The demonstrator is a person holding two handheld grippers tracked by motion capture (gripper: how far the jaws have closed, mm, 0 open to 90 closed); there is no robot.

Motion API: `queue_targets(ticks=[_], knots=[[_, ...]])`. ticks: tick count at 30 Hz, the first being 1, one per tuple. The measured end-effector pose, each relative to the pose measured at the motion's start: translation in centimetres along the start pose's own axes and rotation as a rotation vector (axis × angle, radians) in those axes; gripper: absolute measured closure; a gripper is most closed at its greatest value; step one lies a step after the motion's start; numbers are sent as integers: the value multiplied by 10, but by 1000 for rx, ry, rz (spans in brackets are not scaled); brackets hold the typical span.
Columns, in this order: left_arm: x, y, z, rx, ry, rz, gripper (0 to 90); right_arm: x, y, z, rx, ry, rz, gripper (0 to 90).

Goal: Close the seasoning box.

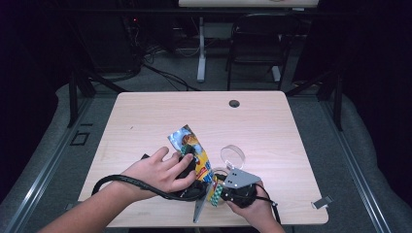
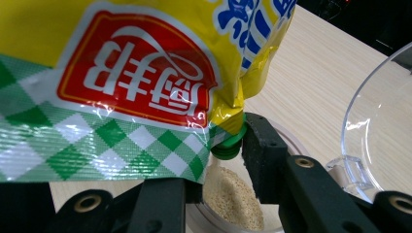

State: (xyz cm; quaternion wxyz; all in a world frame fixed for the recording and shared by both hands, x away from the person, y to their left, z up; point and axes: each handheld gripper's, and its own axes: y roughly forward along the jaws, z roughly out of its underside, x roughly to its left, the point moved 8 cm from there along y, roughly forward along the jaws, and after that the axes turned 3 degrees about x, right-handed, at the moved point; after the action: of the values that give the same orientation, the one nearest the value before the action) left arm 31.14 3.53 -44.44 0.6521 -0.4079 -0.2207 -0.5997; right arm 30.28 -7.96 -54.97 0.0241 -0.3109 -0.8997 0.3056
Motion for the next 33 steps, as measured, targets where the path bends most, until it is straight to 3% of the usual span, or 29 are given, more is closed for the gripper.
queue_targets(ticks=[18, 33], knots=[[2, 0, -3, -4, -1, 15, 767, -2, -3, 1, 0, 5, -2, 707], [7, 0, -7, -19, 13, 0, 769, -3, -5, 3, -1, 17, 3, 706]])
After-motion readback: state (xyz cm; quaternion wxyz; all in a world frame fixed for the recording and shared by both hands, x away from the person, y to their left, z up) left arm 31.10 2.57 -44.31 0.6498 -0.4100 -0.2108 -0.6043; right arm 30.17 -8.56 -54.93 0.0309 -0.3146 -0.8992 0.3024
